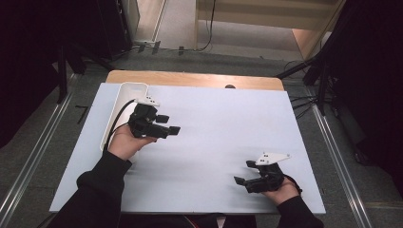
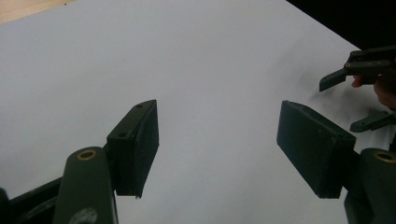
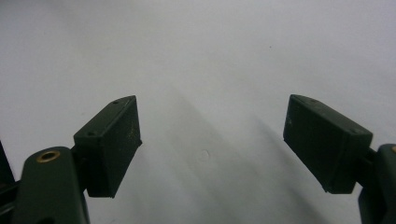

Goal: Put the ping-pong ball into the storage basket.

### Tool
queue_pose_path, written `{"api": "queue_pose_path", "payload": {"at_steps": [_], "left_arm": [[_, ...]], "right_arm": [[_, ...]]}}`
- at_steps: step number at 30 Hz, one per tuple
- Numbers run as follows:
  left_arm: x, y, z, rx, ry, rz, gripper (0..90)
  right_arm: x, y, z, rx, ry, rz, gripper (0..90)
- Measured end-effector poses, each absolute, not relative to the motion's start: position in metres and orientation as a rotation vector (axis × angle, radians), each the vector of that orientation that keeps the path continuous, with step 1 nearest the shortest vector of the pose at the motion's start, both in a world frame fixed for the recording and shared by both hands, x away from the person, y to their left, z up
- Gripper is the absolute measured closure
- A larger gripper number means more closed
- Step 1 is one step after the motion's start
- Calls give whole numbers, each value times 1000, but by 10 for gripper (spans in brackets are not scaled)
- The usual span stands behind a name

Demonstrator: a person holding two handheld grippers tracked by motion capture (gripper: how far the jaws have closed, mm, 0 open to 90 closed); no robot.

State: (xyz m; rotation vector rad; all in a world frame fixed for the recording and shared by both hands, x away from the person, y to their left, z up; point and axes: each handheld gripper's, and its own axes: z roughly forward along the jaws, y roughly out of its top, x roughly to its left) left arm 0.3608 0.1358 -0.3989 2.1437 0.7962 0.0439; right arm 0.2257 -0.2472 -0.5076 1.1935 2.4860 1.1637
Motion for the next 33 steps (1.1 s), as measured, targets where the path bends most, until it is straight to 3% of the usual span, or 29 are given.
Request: {"api": "queue_pose_path", "payload": {"at_steps": [33], "left_arm": [[332, 140, -422, 2174, 779, 31, 300]], "right_arm": [[226, -247, -507, 1209, 2476, 1175, 177]]}}
